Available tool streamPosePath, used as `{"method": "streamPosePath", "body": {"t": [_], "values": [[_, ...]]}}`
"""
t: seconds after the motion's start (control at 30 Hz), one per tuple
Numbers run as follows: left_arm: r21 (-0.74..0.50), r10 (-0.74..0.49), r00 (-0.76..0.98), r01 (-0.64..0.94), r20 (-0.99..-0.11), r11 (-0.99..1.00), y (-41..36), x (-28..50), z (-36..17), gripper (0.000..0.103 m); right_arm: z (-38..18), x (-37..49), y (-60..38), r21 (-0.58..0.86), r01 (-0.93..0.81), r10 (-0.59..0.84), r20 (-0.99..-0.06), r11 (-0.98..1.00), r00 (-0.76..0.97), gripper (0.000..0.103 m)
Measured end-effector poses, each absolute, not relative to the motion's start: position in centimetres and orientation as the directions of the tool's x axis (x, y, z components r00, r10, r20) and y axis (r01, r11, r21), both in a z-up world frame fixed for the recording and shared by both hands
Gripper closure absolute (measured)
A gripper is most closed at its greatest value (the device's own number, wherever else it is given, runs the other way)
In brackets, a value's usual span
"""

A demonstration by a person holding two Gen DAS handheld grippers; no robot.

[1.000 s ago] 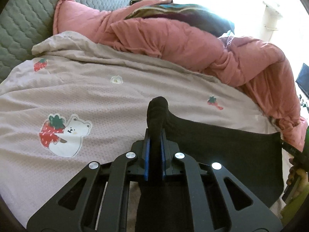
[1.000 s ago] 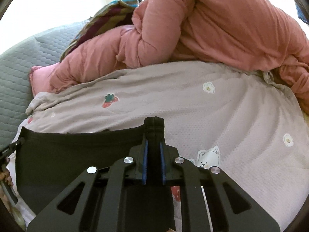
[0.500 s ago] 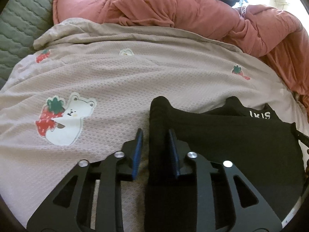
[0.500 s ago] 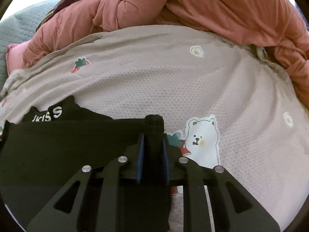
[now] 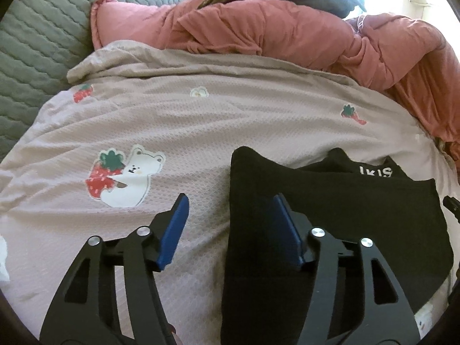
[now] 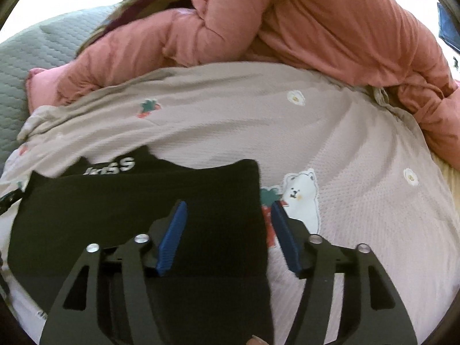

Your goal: Fold small clothes

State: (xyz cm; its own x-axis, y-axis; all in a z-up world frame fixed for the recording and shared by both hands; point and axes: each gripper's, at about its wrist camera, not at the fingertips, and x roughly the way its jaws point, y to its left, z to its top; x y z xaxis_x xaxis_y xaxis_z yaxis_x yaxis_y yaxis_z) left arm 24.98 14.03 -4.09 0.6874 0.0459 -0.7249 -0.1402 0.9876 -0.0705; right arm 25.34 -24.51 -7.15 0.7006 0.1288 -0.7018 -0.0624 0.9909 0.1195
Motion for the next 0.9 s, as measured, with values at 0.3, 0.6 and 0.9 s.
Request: {"method": "streamPosePath", "body": {"t": [0.3,0.6,0.9], "values": [[-0.054,0.050,0.732,-0.117,-0.679,0.992,13.3,22.4,-1.2,0.033,-5.8,21.2,-22.1,0.149,-0.171,0.227,-0.684,0.974,0.693,0.032],[-0.040,0.033,0.750,-0.079,-0.660,0.996,11.7,19.8,-0.3,0.027,-6.0,18.7,-20.7,0.113,-0.235,0.245,-0.698,0.965,0.673,0.032],[-0.024,0.011,0.686,-0.042,-0.728,0.999,10.6,18.4,-3.3,0.027,-7.1,17.8,-21.1,0.123,-0.242,0.253,-0.731,0.963,0.634,0.032]]}}
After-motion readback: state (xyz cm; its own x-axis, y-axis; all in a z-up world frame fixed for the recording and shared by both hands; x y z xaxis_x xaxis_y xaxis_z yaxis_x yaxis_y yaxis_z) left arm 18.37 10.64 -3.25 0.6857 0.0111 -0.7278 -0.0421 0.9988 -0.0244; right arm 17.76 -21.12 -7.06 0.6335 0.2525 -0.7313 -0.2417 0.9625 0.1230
